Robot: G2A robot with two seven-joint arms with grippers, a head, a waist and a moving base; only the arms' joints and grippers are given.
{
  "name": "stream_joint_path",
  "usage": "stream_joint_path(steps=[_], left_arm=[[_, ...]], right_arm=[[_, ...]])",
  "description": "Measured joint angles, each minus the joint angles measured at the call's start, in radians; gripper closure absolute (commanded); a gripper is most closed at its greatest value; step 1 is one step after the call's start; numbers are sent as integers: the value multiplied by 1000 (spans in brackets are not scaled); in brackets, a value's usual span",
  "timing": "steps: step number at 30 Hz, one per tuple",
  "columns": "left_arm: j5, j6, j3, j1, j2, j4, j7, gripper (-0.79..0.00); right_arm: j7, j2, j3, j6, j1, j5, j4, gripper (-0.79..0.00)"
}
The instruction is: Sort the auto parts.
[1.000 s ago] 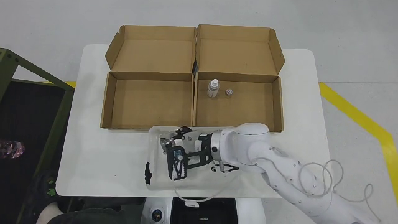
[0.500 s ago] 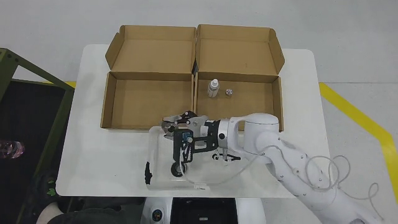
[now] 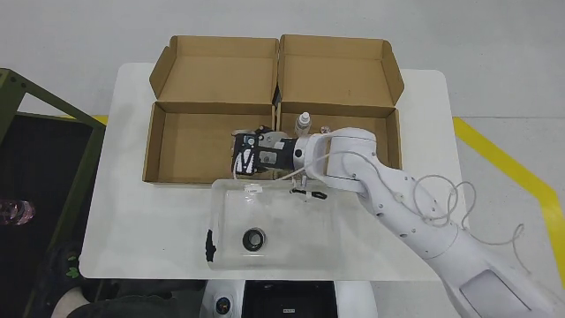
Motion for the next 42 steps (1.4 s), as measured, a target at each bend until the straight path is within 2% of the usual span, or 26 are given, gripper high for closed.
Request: stream_joint_path(steps=[14, 27, 31, 34, 39, 42], left_arm=[[0, 0, 0, 0, 0, 0, 0, -785], [0, 0, 0, 0, 0, 0, 0, -785], [0, 0, 0, 0, 0, 0, 0, -785], [0, 0, 0, 0, 0, 0, 0, -785], [0, 0, 0, 0, 0, 0, 0, -785], [0, 0, 0, 0, 0, 0, 0, -785]], right_arm=[[104, -124, -148, 96, 212, 91, 348, 0], [109, -223, -229, 112, 289, 133, 587, -3], [105, -247, -242, 115, 300, 132, 638, -46], [103, -262, -249, 116, 307, 129, 670, -123], [94, -284, -255, 112, 310, 123, 715, -163], [89, -294, -256, 110, 311, 117, 735, -215]])
